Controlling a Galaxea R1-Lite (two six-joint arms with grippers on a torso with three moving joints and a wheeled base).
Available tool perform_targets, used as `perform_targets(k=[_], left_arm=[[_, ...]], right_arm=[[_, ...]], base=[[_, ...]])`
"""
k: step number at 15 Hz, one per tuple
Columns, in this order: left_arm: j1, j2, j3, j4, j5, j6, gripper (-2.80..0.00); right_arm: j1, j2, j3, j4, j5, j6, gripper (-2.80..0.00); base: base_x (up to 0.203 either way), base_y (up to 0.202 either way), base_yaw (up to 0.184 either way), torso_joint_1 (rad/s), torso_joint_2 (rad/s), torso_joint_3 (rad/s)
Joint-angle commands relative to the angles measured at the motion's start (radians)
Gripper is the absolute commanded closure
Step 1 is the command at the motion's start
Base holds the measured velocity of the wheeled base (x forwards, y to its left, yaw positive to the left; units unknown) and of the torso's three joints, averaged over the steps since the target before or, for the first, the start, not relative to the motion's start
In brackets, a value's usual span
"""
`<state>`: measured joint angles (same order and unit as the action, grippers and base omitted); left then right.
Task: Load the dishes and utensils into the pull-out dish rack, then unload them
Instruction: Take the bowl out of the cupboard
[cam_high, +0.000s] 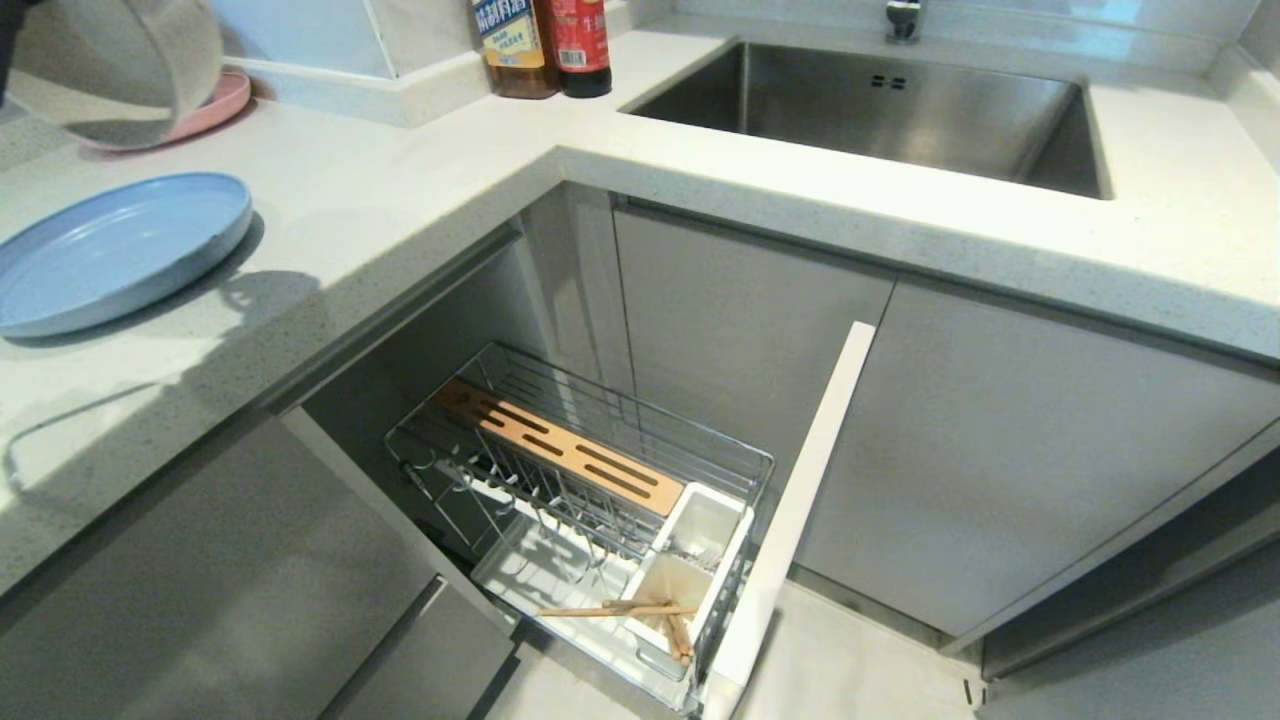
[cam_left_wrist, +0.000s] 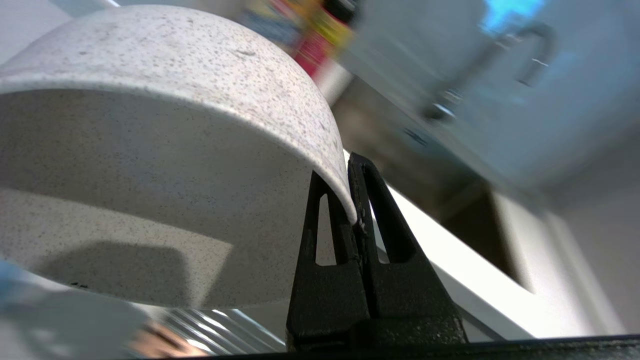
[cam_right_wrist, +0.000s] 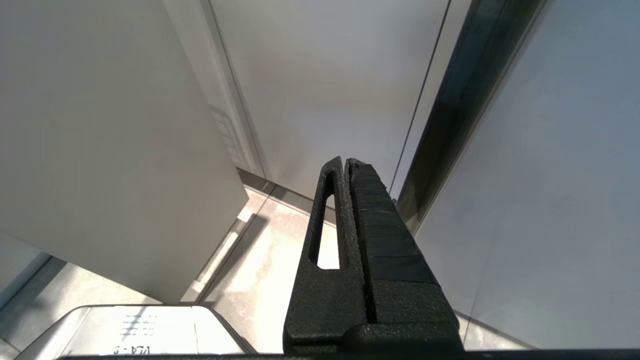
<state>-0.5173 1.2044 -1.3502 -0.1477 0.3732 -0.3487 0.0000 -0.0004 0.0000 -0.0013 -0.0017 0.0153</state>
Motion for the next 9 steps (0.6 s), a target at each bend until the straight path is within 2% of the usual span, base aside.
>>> perform_targets(k=[1, 4, 6, 9], left_arm=[[0.127, -0.008, -0.015, 0.001, 0.003, 0.036, 0.00], [0.324, 0.036, -0.051, 0.028, 0.003, 0.109, 0.00], [0.402, 0.067, -0.136, 0.186, 0.001, 0.129, 0.00], [0.456, 0.096, -0.248, 0.479, -0.026, 0.130, 0.00]], right_arm=[[0.000, 0.000, 0.002, 0.000, 0.000, 0.000, 0.00], [0.000, 0.000, 0.002, 0.000, 0.000, 0.000, 0.00], [0.000, 0.000, 0.002, 0.000, 0.000, 0.000, 0.00], [0.000, 0.000, 0.002, 0.000, 0.000, 0.000, 0.00]], base=[[0.000, 0.000, 0.000, 0.000, 0.00, 0.000], [0.000, 0.000, 0.000, 0.000, 0.00, 0.000], [0.000, 0.000, 0.000, 0.000, 0.00, 0.000], [0.000, 0.000, 0.000, 0.000, 0.00, 0.000]])
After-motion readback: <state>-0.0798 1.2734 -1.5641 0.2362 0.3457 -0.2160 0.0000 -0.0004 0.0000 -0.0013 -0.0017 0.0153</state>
